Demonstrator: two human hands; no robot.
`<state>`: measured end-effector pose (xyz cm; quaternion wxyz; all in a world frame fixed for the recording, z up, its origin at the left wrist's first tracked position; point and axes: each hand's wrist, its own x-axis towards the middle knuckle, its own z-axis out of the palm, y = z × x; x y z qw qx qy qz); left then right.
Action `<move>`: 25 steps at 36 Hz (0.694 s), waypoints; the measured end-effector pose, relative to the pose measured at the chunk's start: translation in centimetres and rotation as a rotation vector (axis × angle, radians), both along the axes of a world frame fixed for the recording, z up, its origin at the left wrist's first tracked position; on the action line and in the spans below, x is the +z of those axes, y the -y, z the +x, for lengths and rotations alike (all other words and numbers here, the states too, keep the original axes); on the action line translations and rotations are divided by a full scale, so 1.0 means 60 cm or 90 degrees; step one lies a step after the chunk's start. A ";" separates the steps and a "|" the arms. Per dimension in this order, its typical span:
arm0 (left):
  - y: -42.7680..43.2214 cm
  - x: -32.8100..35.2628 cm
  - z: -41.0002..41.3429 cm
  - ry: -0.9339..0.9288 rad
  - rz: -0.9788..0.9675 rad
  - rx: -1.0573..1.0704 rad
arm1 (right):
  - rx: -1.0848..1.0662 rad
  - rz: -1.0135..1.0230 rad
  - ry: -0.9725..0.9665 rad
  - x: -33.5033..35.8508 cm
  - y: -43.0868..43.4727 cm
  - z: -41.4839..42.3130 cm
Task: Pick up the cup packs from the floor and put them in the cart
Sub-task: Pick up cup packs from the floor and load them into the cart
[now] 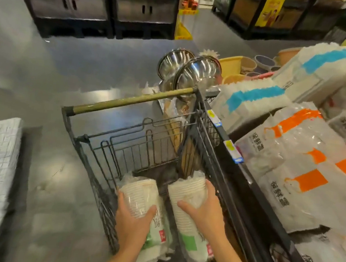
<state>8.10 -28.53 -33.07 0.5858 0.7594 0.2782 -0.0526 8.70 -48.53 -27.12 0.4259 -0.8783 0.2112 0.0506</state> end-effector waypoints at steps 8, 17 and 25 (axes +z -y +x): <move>-0.010 -0.126 0.052 -0.163 0.149 0.021 | 0.002 -0.014 -0.148 -0.151 -0.022 0.103; -0.019 -0.203 0.076 -0.249 0.197 0.006 | -0.012 -0.020 -0.258 -0.262 -0.038 0.141; 0.000 -0.229 0.078 -0.340 0.256 -0.092 | 0.034 -0.026 -0.283 -0.297 -0.030 0.147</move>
